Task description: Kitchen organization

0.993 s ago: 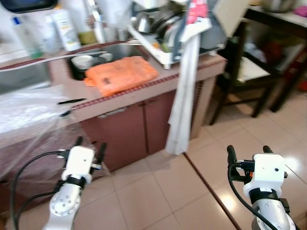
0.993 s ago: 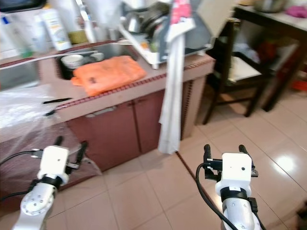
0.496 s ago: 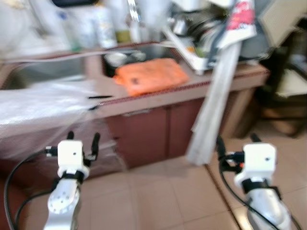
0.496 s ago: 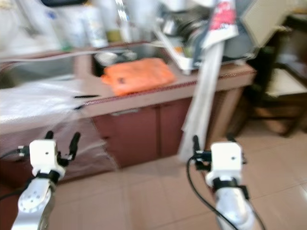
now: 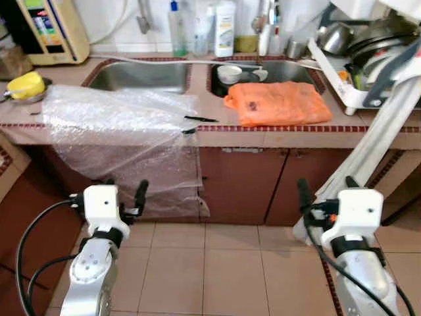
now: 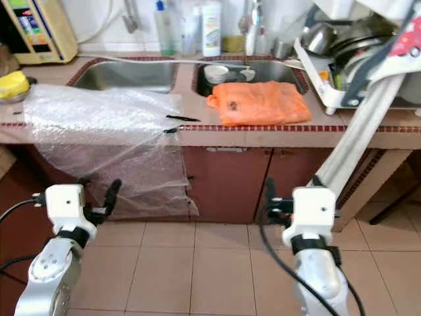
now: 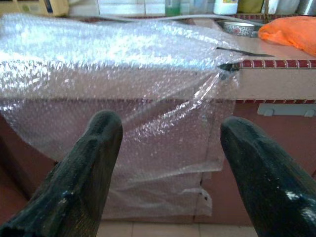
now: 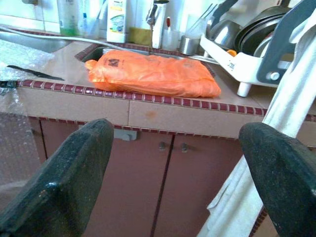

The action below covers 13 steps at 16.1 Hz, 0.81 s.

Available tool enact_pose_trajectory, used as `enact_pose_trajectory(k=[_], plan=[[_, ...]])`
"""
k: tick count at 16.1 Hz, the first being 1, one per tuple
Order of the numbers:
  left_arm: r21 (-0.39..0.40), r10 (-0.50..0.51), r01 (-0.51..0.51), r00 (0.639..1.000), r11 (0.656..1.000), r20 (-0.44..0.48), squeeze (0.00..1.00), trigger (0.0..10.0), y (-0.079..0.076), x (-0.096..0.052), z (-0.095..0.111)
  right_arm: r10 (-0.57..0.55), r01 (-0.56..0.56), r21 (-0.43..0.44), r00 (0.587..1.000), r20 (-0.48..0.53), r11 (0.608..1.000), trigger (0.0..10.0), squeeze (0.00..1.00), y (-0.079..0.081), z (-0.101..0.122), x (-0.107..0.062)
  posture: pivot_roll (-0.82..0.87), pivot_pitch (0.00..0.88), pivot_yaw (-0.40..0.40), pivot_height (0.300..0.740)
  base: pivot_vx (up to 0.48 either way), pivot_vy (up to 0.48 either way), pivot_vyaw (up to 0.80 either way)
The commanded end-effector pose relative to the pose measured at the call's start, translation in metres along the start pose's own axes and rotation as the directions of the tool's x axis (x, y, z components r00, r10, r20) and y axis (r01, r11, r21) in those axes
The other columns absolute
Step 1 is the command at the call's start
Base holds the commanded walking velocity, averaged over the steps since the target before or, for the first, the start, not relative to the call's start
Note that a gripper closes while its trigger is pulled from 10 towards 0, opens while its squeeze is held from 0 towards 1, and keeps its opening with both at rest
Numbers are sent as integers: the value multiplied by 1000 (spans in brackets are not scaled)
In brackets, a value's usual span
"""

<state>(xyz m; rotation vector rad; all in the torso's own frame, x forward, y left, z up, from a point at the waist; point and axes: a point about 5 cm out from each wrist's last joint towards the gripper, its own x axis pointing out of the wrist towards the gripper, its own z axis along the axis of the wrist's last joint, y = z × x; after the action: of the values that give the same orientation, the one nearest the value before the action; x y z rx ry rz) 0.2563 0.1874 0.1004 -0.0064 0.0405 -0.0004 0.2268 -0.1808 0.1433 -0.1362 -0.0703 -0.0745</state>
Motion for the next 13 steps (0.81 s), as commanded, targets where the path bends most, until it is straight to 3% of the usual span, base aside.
enact_pose_trajectory(k=[1,5,13], plan=[[0,-4,4,1000,1000,4,0,10000,1,2,5,-3,3,15,1000,-6,1000,10000,0,1,-1,2,7,62,9,740,0,0,0],[-7,-31,31,999,1000,-18,0,10000,-3,4,4,-17,17,25,1000,0,1000,10000,0,4,0,5,7,58,12,740,0,0,0],[1,-54,54,997,999,-56,0,10000,0,3,2,-36,36,30,999,-5,999,10000,0,7,-2,4,12,70,33,740,0,327,0]])
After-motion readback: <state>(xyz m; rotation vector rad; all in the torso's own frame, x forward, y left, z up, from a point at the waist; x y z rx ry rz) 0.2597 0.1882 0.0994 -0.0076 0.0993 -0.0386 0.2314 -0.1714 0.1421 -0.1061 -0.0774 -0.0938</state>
